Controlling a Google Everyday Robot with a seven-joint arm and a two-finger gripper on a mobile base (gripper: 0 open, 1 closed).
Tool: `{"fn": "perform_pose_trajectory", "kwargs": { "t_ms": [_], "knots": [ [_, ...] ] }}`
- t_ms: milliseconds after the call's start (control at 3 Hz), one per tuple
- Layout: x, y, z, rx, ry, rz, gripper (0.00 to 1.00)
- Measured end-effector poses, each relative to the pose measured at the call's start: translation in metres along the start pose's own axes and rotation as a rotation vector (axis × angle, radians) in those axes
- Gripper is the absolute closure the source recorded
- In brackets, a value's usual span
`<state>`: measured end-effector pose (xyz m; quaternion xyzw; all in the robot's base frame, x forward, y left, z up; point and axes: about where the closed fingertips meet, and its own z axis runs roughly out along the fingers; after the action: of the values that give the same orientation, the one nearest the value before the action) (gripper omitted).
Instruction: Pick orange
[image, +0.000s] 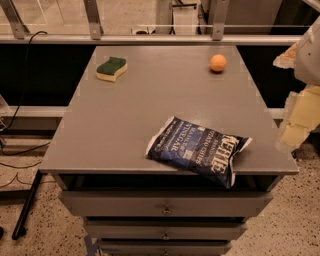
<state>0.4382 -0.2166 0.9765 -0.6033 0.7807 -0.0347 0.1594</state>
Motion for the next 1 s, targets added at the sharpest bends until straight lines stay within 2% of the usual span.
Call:
{"fn": "perform_pose_trajectory", "kwargs": {
  "t_ms": [333,667,1000],
  "knots": [
    [0.000,0.000,0.000,0.000,0.000,0.000,0.00],
    [-0.005,-0.024,0.021,0.019,-0.066,0.032,0.00],
    [-0.017,-0.104,0.078,0.072,-0.207,0.134,0.00]
  ]
}}
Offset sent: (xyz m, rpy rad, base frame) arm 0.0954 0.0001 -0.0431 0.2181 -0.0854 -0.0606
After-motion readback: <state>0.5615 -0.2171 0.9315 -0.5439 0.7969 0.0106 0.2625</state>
